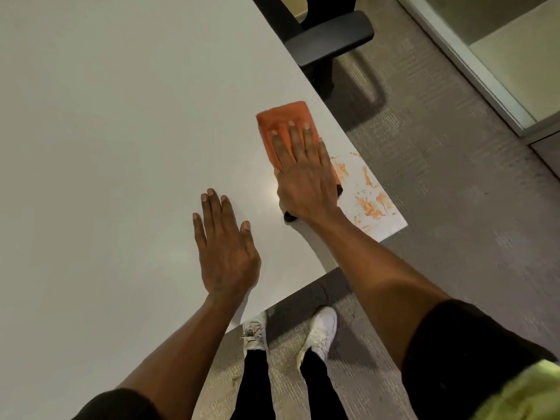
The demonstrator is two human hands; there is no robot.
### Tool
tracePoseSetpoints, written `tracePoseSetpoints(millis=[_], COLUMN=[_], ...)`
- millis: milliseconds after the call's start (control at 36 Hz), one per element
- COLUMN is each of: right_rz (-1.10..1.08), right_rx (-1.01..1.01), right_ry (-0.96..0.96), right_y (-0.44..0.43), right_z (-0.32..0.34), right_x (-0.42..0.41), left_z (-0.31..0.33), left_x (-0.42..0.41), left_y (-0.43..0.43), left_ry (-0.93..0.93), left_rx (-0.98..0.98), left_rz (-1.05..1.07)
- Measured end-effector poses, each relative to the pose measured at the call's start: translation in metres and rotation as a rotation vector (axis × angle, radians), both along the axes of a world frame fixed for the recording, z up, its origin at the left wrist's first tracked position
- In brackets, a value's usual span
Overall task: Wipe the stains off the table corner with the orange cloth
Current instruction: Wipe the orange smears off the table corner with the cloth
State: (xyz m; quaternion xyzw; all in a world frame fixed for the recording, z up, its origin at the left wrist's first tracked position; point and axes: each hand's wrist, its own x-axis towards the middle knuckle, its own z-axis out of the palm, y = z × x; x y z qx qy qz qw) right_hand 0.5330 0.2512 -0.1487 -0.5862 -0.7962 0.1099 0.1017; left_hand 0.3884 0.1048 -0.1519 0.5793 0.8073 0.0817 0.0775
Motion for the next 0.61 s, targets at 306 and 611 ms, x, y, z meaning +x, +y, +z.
tracePoseSetpoints(millis=[306,611], right_rz=[0.111,-0.028], right_rx=[-0.087,-0.05], right_ry=[-0.024,-0.032], right_y=[-0.15,-0.08], right_z=[0.018,0.004], right_x=[0.029,0.025], left_z=[0.001,-0.001], left_x=[0.0,0.0], left_y=[0.001,0.0], left_ry=[-0.009,0.001], left_rx=[-0.001,-0.003], left_rz=[-0.009,-0.01])
